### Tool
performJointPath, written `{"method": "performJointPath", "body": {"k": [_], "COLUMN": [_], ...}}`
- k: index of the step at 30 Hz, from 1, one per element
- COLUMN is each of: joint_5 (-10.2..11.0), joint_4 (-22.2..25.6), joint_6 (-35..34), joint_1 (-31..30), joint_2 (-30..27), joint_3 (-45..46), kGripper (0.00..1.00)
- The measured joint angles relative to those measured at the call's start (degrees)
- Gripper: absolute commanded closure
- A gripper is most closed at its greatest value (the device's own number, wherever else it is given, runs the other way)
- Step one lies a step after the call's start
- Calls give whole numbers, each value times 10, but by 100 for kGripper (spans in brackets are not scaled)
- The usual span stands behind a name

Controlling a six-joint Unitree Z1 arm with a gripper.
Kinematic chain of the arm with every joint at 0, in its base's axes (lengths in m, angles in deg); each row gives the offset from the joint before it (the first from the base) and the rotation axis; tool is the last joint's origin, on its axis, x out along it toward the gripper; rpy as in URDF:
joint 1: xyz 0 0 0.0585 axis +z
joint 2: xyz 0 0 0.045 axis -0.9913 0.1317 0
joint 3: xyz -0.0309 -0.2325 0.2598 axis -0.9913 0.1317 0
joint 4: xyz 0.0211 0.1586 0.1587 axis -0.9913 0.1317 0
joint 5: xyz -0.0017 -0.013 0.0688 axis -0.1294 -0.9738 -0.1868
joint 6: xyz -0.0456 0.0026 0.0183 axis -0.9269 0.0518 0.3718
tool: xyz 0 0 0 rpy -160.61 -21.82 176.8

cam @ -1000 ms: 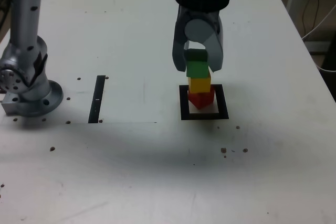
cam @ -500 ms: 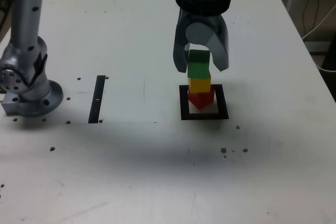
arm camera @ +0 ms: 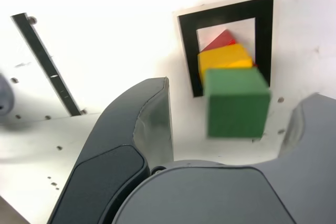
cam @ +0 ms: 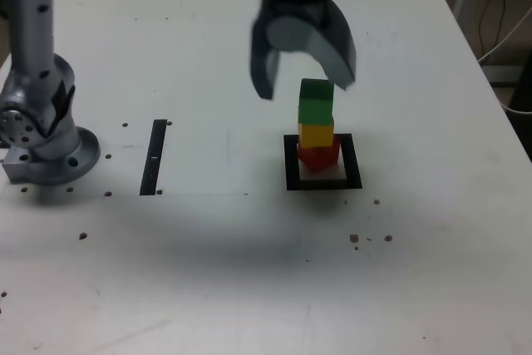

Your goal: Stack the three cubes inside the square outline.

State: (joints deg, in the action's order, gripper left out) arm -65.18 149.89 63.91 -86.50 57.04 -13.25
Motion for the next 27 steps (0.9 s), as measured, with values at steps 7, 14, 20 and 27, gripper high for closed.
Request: {"method": "performJointPath", "body": {"k": [7, 14, 20, 27], "joint_5": [-5, -7, -6, 13], "joint_4": [49, 53, 38, -25], "joint_6": [18, 26, 16, -27], "joint_1": [0, 0, 0, 0], "joint_2": [-91, -151, -191, -208], "joint_3": [17, 105, 210, 329], "kGripper": [0, 0, 0, 0]}}
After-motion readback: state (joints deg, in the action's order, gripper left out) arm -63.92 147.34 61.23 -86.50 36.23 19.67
